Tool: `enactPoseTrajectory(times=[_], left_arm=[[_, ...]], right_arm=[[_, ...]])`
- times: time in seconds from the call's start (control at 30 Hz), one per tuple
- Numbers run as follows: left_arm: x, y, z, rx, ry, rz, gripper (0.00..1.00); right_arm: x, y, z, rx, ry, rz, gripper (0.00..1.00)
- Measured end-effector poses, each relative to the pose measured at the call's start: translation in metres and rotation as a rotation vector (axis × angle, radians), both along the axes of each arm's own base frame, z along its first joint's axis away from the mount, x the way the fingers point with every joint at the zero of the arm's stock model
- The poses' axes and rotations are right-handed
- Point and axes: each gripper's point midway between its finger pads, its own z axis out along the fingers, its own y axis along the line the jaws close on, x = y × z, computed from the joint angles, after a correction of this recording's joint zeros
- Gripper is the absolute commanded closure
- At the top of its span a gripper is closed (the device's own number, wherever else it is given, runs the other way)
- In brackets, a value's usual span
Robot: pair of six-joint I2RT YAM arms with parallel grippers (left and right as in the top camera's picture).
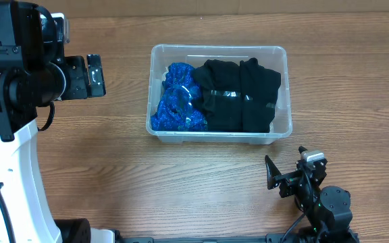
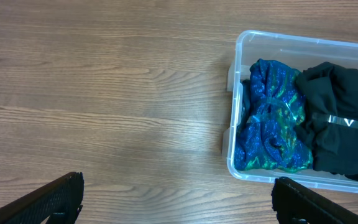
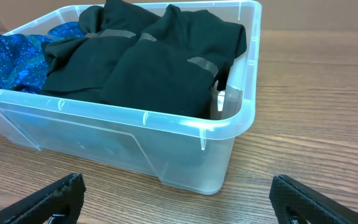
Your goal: Pack container
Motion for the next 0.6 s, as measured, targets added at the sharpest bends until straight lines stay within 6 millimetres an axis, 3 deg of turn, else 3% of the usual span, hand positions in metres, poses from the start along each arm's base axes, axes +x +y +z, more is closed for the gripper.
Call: enactPoseTrajectory(times=[0.23,0.33,0.43,0.5,0.6], left_arm=[[-0.004,0.0,-0.001,0.0,-0.001,0.0,0.0],[-0.037,0.002,-0.013,0.01,0.022,0.002,0.0],[-0.068,0.012,-0.021,0.085,-0.13,0.001,0.0],[-0.064,0.013,-0.016,0.11,-0.292,-0.006,0.0],[-0.066,0.011,-0.044,0.139,-0.45,-0.038,0.0]], right_arm=[[0.0,0.0,0.0,0.001,-0.001,0.0,0.0],[0.0,0.0,0.001,0.001,-0.004,0.0,0.0],[0.0,0.0,0.001,0.001,-0.004,0.0,0.0],[0.0,0.0,0.001,0.001,-0.007,0.0,0.0],[0.0,0.0,0.001,0.002,-0.006,0.0,0.0]])
